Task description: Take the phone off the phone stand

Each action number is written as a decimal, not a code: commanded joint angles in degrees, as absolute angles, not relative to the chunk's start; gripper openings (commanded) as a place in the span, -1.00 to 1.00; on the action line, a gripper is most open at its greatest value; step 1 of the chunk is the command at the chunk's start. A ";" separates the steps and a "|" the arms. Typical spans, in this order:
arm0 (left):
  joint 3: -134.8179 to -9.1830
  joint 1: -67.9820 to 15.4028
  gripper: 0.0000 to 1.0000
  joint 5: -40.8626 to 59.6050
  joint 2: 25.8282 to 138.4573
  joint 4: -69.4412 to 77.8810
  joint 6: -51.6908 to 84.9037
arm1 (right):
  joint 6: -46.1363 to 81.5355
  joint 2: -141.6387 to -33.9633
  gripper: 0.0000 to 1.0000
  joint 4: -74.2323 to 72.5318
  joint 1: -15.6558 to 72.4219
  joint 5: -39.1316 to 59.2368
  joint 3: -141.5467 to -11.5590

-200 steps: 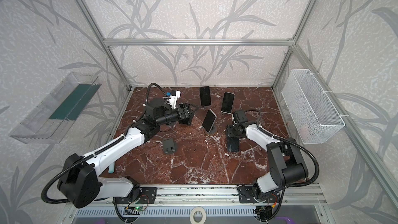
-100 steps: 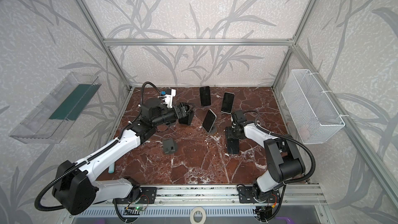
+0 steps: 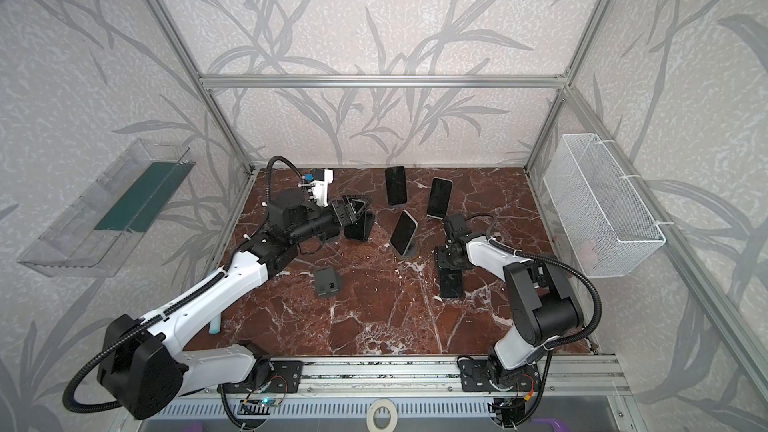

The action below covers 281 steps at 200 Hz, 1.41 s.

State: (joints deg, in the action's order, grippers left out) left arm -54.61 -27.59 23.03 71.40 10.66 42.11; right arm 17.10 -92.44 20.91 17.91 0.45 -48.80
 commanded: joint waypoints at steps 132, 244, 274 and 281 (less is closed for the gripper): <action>-49.27 -27.14 0.98 7.87 63.72 11.35 38.23 | 17.69 -96.81 0.54 21.05 18.19 2.13 -50.71; -49.51 -27.00 0.99 7.85 63.28 10.97 38.14 | 17.41 -93.35 0.64 22.05 18.19 -0.16 -50.98; -49.53 -26.99 0.98 7.22 63.28 10.68 37.33 | 17.70 -90.71 0.65 22.32 18.20 -0.79 -50.95; -49.40 -27.00 0.98 7.00 63.28 10.51 37.11 | 17.97 -90.03 0.66 22.52 18.19 -0.73 -50.97</action>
